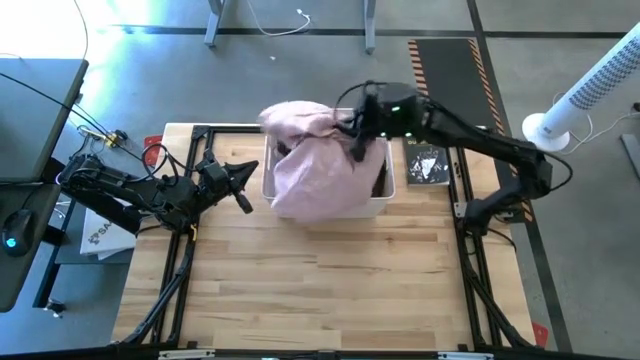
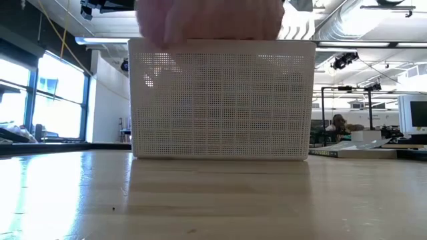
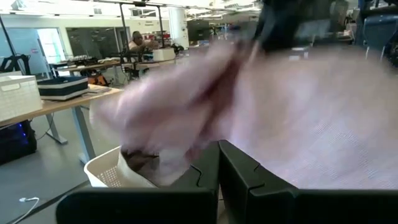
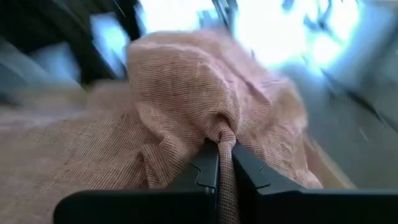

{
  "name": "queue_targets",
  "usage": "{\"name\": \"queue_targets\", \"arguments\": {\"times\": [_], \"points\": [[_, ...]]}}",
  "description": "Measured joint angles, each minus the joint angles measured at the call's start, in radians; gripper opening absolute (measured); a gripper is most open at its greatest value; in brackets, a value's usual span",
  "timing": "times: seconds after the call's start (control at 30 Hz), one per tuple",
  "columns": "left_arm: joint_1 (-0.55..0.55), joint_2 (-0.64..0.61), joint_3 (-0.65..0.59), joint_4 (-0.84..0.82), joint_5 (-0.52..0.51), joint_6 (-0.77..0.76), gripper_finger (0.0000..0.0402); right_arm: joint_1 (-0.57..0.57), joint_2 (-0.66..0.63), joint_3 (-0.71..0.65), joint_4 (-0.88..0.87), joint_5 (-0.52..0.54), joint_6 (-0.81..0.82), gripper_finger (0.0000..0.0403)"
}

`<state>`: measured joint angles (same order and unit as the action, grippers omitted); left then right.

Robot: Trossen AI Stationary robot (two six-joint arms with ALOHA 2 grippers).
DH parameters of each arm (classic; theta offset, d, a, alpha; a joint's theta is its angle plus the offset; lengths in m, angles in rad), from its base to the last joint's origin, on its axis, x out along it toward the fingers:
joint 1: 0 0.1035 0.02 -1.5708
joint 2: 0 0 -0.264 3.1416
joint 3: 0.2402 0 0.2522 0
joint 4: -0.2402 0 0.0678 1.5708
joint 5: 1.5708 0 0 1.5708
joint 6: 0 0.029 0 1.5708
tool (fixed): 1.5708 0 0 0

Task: Sort clothes
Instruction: Put the pink shirt into the white bin

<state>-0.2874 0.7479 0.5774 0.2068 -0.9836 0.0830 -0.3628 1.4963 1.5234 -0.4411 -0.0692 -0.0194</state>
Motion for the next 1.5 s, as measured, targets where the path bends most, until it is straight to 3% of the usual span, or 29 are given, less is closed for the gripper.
{"name": "queue_targets", "arguments": {"times": [0.13,0.4,0.57,0.73,0.87,0.97,1.07,1.17,1.4,1.5], "points": [[0.000,0.000,0.000,0.000,0.000,0.000,0.0000,0.002,0.086,-0.039,-0.131,0.132,-0.025,0.0006],[0.000,0.000,0.000,0.000,0.000,0.000,0.0000,0.010,0.294,-0.123,-0.188,0.170,-0.025,0.0007],[0.000,0.000,0.000,0.000,0.000,0.000,0.0000,0.013,0.319,-0.098,-0.220,0.225,-0.044,0.0024],[0.000,0.000,0.000,0.000,0.000,0.000,0.0000,0.012,0.297,0.068,-0.383,0.238,-0.045,0.0078],[0.000,0.000,0.000,-0.001,0.000,0.000,0.0000,0.011,0.278,0.292,-0.549,0.244,-0.040,0.0122],[0.000,0.000,0.000,-0.001,0.002,0.000,0.0000,0.020,0.280,0.446,-0.661,0.244,-0.014,0.0134],[0.000,0.000,0.000,-0.002,0.002,-0.001,0.0000,0.064,0.250,0.517,-0.684,0.234,-0.039,0.0136],[0.000,0.000,0.000,-0.005,0.002,-0.001,0.0000,0.146,0.204,0.498,-0.655,0.141,-0.118,0.0136],[0.000,0.000,0.000,-0.008,0.003,-0.004,0.0000,0.382,0.178,0.296,-0.580,-0.391,-0.217,0.0137],[0.000,0.000,0.000,-0.008,0.003,-0.004,0.0000,0.463,0.181,0.154,-0.486,-0.485,-0.214,0.0137]]}}
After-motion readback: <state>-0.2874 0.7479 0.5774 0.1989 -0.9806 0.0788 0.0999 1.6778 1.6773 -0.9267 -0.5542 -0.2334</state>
